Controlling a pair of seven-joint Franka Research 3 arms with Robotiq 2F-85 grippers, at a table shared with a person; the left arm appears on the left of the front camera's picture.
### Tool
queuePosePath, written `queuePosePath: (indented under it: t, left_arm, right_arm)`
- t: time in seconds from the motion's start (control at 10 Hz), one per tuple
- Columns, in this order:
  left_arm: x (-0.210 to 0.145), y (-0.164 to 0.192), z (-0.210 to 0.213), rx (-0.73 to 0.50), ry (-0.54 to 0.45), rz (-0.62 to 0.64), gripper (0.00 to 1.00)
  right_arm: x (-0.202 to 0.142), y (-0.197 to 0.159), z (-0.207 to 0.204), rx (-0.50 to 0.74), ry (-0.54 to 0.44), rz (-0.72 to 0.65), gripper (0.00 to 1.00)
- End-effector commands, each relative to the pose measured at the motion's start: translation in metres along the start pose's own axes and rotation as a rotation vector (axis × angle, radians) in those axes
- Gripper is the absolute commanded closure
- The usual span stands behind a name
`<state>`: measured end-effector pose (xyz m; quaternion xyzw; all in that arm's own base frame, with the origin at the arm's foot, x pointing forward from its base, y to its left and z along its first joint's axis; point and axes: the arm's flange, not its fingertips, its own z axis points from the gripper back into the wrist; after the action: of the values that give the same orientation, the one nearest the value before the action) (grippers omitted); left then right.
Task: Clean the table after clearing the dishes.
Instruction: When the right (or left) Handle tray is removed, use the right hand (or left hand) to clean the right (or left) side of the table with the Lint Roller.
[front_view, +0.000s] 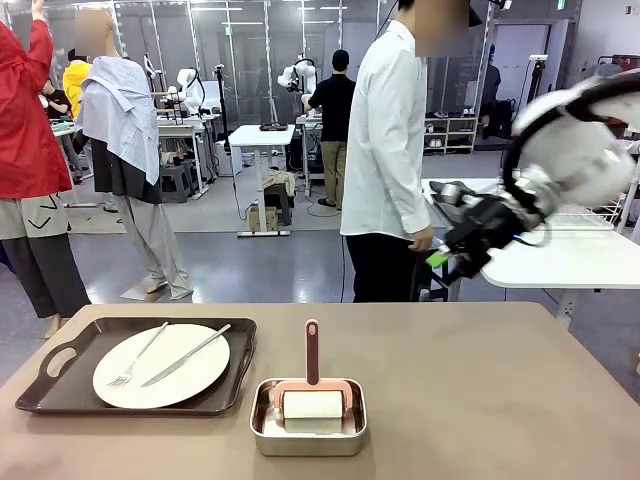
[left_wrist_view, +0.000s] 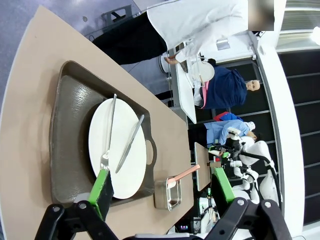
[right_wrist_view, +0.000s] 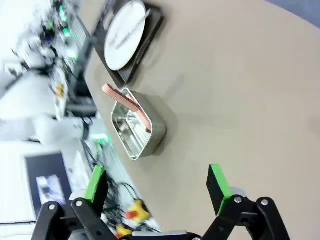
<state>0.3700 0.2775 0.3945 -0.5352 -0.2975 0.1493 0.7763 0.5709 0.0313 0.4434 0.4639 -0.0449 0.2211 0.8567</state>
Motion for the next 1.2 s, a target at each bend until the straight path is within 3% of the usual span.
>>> queuePosePath:
  t: [0.0,0.2,0.3,0.6,0.7,1.1]
  left_arm:
    - [0.000,0.000,0.003,-0.015,-0.003,-0.001,0.00]
    - [0.000,0.000,0.003,-0.015,-0.003,-0.001,0.00]
    - [0.000,0.000,0.003,-0.015,-0.003,-0.001,0.00]
    - [0.000,0.000,0.003,-0.015,-0.003,-0.001,0.00]
    - [0.000,0.000,0.003,-0.015,-0.003,-0.001,0.00]
    - [0.000,0.000,0.003,-0.015,-0.003,-0.001,0.00]
  right_arm:
    - [-0.080,-0.018,0.042,0.254,-0.623,-0.421,0.00]
    - [-0.169,-0.058,0.107,0.357,-0.866,-0.606,0.00]
    - [-0.206,-0.071,0.129,0.352,-0.957,-0.682,0.00]
    - [-0.279,-0.113,0.140,0.370,-1.113,-0.862,0.00]
    - [-0.271,-0.106,0.157,0.269,-0.735,-0.660,0.00]
    - [-0.271,-0.106,0.157,0.269,-0.735,-0.660,0.00]
